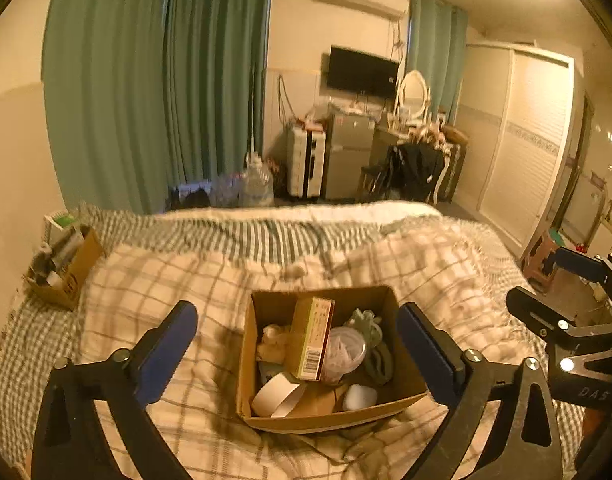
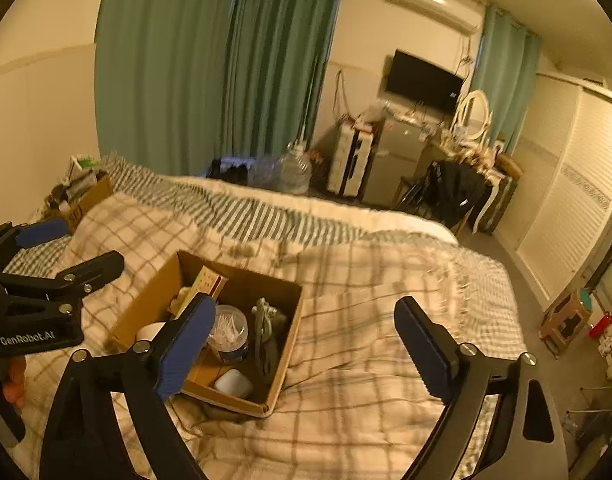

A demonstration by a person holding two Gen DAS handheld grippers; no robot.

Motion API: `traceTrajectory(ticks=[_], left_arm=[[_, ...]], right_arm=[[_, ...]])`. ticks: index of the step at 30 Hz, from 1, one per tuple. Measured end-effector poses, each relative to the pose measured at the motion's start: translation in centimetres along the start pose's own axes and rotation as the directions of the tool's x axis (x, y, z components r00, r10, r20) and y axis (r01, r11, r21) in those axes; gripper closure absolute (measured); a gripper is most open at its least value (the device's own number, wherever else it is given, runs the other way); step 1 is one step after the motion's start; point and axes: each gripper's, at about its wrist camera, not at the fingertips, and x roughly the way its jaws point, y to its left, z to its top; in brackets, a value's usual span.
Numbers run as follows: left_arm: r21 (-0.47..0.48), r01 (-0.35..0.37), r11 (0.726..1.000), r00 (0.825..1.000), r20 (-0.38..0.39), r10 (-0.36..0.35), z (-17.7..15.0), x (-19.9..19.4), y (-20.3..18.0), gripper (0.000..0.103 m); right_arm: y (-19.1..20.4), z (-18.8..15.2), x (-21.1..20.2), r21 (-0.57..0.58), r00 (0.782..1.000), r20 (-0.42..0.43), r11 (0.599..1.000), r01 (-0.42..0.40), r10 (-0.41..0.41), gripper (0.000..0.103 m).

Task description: Organize objects

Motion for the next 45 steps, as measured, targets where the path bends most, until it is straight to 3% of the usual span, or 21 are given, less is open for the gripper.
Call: traceTrajectory(ticks=[8, 15, 18, 22, 29, 35, 45], left_arm=[[0.027, -0.011, 1.000, 0.994, 0.108, 0.009, 1.0, -7.3, -0.1, 0.000], [0.000, -0.019, 1.000, 0.981, 0.195, 0.019, -1.2, -11.8, 0.6, 0.000], [0.015, -0.061, 0.998, 0.965, 0.255, 0.055, -2.6, -13.0, 0.5, 0.000], [0.015, -0.097, 0.995, 0.948, 0.307, 0.088, -5.0, -12.8, 0.2, 0.000], [0.040, -0.203, 0.978, 0.937, 0.299, 0.182, -9.9, -9.7, -1.0, 0.000], [0.083, -0.214, 0.973, 0.939, 0.292, 0.182, -12.5, -7.4, -1.9, 0.000], [0.009, -0.176, 0.984, 0.955, 0.244, 0.168, -12.9, -6.8, -0.5, 0.000]], right_arm=[[-0.8, 0.4, -7.7, 0.049, 0.993, 0.095, 0.997, 0.060, -0.065, 0.000], [1.1, -0.9, -11.9, 0.038, 0.980, 0.162, 0.993, 0.112, -0.117, 0.000], [1.7, -2.1, -12.7, 0.053, 0.975, 0.197, 0.994, 0.093, -0.101, 0.000], [2.3, -4.4, -12.1, 0.067, 0.969, 0.232, 0.995, 0.070, -0.084, 0.000], [1.9, -8.9, -7.8, 0.102, 0.974, 0.203, 0.991, 0.085, -0.104, 0.000], [1.0, -12.3, -4.7, 0.145, 0.973, 0.197, 0.985, 0.089, -0.117, 0.000], [1.0, -12.7, -4.7, 0.160, 0.975, 0.211, 0.986, 0.037, -0.071, 0.000]])
